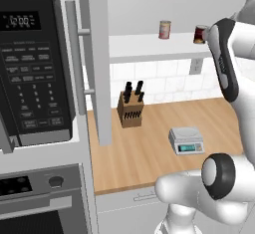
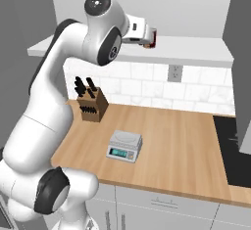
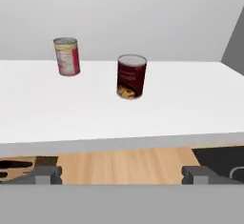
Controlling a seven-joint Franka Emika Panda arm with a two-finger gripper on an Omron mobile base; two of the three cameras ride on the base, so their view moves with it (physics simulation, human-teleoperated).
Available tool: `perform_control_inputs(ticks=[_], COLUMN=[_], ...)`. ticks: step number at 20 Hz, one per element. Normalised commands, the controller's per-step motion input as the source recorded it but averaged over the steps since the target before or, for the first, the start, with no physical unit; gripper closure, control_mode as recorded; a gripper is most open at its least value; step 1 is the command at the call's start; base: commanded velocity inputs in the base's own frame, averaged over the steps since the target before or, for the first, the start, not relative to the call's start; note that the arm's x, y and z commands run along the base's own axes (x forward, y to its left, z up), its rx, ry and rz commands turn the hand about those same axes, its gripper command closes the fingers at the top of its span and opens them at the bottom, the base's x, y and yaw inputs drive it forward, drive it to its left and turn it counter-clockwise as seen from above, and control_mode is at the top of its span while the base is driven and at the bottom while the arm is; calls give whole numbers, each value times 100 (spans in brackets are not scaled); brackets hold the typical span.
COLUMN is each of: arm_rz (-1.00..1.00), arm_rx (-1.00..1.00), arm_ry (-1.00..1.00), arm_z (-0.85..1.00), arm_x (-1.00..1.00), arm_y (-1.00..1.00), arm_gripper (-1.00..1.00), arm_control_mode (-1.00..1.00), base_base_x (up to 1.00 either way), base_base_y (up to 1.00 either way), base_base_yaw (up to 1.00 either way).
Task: Pick the canned food and place it on the digital scale for weighing, and close the cabinet.
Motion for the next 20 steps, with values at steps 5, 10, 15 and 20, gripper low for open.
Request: perform_control_inputs(ticks=[5,10,15,20], arm_rz=[2,6,3,0], arm_rx=[0,1,0,0], arm_ry=[0,1,1,0], arm_z=[0,0,0,0], arm_x=[83,71,38,28], arm_y=[-24,-32,-9,-3], arm_gripper=[-100,-100,-100,-100], arm_control_mode=[-100,-100,-100,-100], base_base_x=[0,0,0,0], base_base_y=[0,0,0,0], base_base_yaw=[0,0,0,0])
